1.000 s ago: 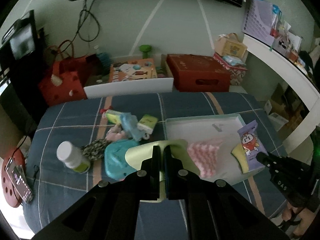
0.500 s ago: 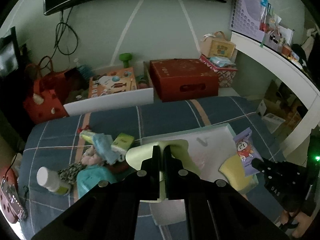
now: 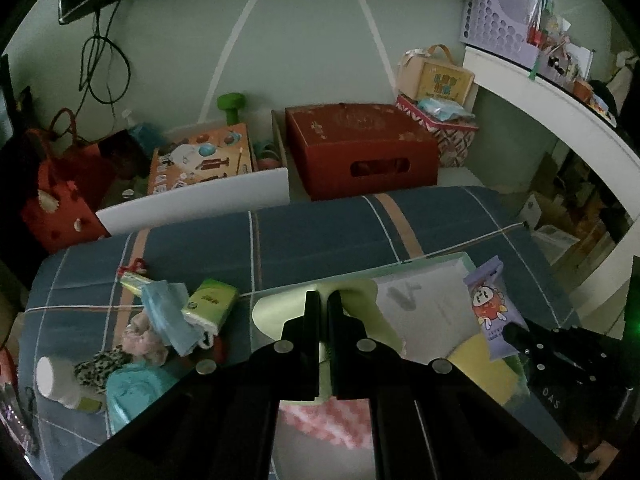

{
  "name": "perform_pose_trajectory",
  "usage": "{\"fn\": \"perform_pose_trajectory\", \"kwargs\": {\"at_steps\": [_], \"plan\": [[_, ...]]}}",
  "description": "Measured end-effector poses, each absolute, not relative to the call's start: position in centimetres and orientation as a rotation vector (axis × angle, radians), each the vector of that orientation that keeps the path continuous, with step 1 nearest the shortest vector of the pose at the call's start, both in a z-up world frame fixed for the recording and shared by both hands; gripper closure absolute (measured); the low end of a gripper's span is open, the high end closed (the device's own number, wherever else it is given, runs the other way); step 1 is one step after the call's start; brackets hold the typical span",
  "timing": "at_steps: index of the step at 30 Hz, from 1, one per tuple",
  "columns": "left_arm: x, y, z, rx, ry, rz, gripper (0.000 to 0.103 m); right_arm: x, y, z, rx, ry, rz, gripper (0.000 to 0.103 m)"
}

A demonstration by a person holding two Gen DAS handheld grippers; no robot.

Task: Organize soft objects
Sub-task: 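Carry cloth and packet over the white tray while both tools open to drop them inside, then lift both open tools away from the tray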

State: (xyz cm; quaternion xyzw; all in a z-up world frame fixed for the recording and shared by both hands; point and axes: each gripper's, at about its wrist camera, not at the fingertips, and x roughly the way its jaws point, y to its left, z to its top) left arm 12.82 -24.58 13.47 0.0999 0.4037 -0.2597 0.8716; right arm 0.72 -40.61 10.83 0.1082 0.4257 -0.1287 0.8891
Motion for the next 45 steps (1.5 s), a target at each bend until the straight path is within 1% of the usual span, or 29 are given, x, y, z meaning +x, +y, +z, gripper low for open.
{"fn": "perform_pose_trajectory", "kwargs": {"at_steps": [10, 12, 15, 17, 18, 19, 20, 21, 22, 23, 24, 26, 27, 28, 29, 31, 33, 34, 36, 39, 45], "plan": [[14.8, -25.6, 9.1, 0.209, 0.925, -0.545, 0.100, 3.5, -41.8, 8.8, 0.222, 0.918, -0.291, 0.090], [15.0, -25.6, 8.2, 0.214, 0.948, -0.546, 0.100, 3.8, -41.8, 8.5, 0.223, 0.926, -0.292, 0.088], [15.2, -25.3, 7.4, 0.208, 0.989, -0.547, 0.100, 4.0, -41.7, 8.5, 0.220, 0.925, -0.295, 0.088], [15.4, -25.1, 7.2, 0.203, 1.020, -0.548, 0.097, 4.0, -41.6, 8.6, 0.218, 0.930, -0.301, 0.086], [15.4, -25.0, 7.2, 0.204, 1.030, -0.546, 0.087, 4.0, -41.6, 8.7, 0.220, 0.933, -0.302, 0.081], [15.3, -24.9, 7.3, 0.201, 1.036, -0.545, 0.069, 3.9, -41.5, 8.8, 0.222, 0.935, -0.302, 0.078], [15.3, -24.7, 7.5, 0.194, 1.037, -0.543, 0.058, 3.9, -41.4, 8.9, 0.221, 0.935, -0.305, 0.068], [15.2, -24.5, 7.8, 0.184, 1.033, -0.545, 0.042, 3.8, -41.4, 9.1, 0.219, 0.933, -0.311, 0.054], [15.0, -24.2, 8.2, 0.171, 1.023, -0.552, 0.038, 3.6, -41.3, 9.4, 0.218, 0.926, -0.316, 0.048], [14.9, -24.0, 8.5, 0.167, 1.019, -0.556, 0.038, 3.4, -41.2, 9.6, 0.218, 0.919, -0.317, 0.045], [14.8, -23.8, 8.8, 0.166, 1.020, -0.558, 0.038, 3.2, -41.2, 9.8, 0.217, 0.916, -0.316, 0.045], [14.7, -23.4, 9.2, 0.160, 1.021, -0.560, 0.030, 2.8, -40.9, 10.3, 0.215, 0.914, -0.318, 0.044], [14.6, -23.1, 9.5, 0.153, 1.020, -0.561, 0.023, 2.6, -40.8, 10.6, 0.213, 0.914, -0.318, 0.043], [14.4, -22.8, 9.7, 0.146, 1.017, -0.559, 0.020, 2.5, -40.7, 10.8, 0.212, 0.915, -0.317, 0.042], [14.3, -22.5, 9.9, 0.142, 1.015, -0.552, 0.018, 2.3, -40.5, 11.0, 0.209, 0.914, -0.316, 0.039], [14.0, -21.8, 10.2, 0.137, 1.011, -0.531, 0.009, 1.9, -40.2, 11.4, 0.202, 0.912, -0.319, 0.032], [13.7, -21.2, 10.4, 0.130, 1.012, -0.521, 0.006, 1.3, -39.9, 11.8, 0.194, 0.913, -0.323, 0.027], [13.4, -20.8, 10.6, 0.127, 1.013, -0.518, 0.005, 1.0, -39.8, 12.0, 0.192, 0.914, -0.323, 0.026], [13.0, -20.2, 10.9, 0.125, 1.004, -0.511, 0.005, 0.3, -39.5, 12.3, 0.186, 0.913, -0.326, 0.019], [12.1, -19.1, 11.6, 0.121, 0.981, -0.496, 0.005, -0.9, -39.2, 13.0, 0.185, 0.903, -0.334, 0.013], [10.1, -16.6, 12.9, 0.109, 0.953, -0.461, 0.004, -3.6, -38.4, 14.9, 0.180, 0.878, -0.331, 0.012]]}}
